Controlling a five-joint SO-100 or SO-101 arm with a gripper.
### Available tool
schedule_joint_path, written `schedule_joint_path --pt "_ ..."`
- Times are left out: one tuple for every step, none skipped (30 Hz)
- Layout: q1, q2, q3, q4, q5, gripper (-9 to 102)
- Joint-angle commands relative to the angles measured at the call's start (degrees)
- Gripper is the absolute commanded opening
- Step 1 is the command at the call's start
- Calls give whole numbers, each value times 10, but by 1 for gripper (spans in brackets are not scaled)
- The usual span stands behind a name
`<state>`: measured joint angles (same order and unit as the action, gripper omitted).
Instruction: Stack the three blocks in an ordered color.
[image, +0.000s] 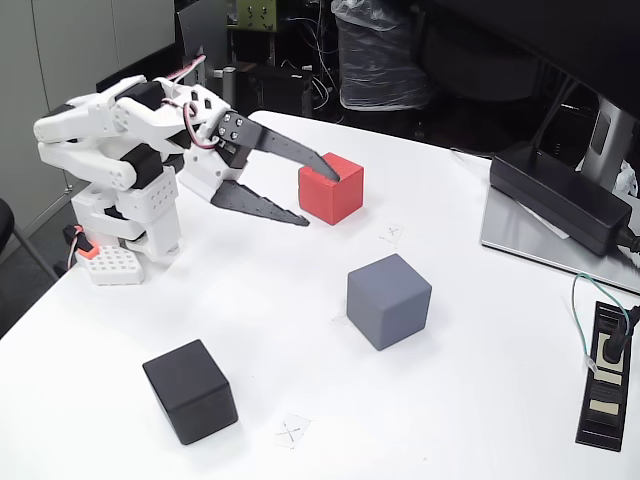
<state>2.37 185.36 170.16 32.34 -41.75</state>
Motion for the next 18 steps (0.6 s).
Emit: schedule_joint_path --pt "1 1 -57 -4 -40 28" --pt "1 0 -72 -4 -51 29" --pt "-2 0 -90 -4 -65 30" --pt "-4 -1 -108 1 -82 30" --pt "-4 -1 -127 11 -104 30" --pt "-5 -4 -148 26 -128 30" --pt "-6 -9 -170 44 -155 30" --pt "-6 -16 -192 67 -180 30" --pt "-6 -25 -216 91 -200 30" --pt "-6 -34 -239 118 -218 30" --pt "-6 -46 -261 143 -233 30" --pt "-6 -58 -284 169 -242 30" --pt "-6 -73 -306 192 -244 30" --pt "-7 -90 -326 210 -244 30" --pt "-7 -108 -345 227 -244 30" --pt "-7 -130 -366 242 -248 30" --pt "-7 -154 -386 257 -250 30" --pt "-7 -180 -403 268 -250 30"
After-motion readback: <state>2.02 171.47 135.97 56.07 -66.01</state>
